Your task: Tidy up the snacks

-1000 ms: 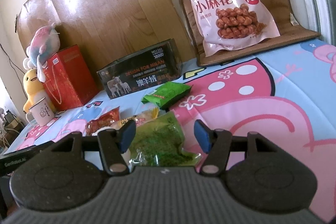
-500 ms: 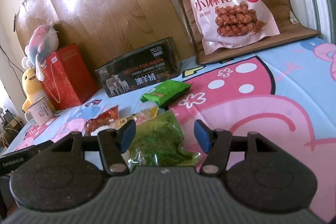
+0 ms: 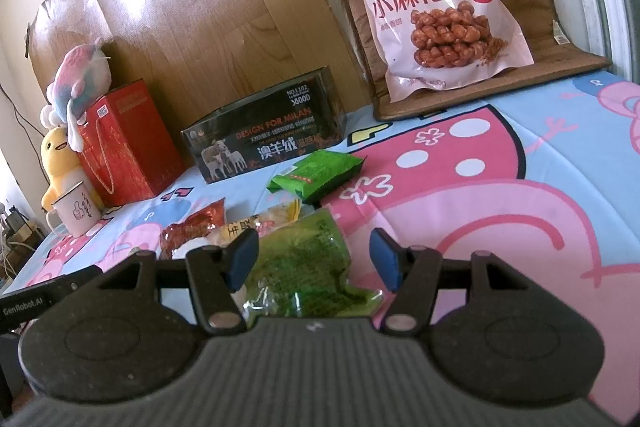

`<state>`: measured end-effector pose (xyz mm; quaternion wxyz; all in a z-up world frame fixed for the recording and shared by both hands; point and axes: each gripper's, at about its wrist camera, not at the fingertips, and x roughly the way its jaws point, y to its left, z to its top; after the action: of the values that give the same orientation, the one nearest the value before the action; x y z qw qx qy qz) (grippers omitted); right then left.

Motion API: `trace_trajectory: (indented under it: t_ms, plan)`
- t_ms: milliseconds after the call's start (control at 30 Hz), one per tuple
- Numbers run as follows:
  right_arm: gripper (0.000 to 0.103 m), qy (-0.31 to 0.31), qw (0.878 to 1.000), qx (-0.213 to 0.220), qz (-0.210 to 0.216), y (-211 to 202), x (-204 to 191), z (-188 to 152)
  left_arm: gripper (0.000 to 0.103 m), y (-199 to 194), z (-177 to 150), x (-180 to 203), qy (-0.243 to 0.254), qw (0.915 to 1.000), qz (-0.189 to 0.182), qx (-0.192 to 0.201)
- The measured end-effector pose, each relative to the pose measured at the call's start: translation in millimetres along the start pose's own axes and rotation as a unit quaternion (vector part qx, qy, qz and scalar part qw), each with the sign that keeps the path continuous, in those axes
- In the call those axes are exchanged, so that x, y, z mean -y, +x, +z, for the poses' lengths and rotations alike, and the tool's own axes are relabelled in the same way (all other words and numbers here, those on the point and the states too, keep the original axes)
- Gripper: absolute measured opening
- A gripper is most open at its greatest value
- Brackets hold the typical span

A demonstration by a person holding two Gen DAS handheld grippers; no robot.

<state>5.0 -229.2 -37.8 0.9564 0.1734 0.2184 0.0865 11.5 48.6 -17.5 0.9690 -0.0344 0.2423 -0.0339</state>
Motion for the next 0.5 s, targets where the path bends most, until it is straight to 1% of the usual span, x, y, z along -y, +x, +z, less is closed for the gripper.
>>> trace_trajectory:
  t_ms: [267,400,467,500]
  plan:
    - [0.064,0.011,1.000,-0.003,0.001,0,4,2,0.091,-1,0,-2,-0.006,1.0000,-0.001,0.000]
    - [0.064,0.031,0.999,-0.009,0.005,2,14,18,0.091,0,0,-3,-0.011,0.9999,-0.006,-0.001]
    - [0.064,0.047,0.998,-0.024,0.017,7,21,29,0.091,0,0,-4,-0.015,0.9999,-0.008,-0.001]
    - [0.064,0.056,0.997,-0.038,0.021,13,25,35,0.091,0,0,-5,-0.017,0.9998,-0.010,-0.002]
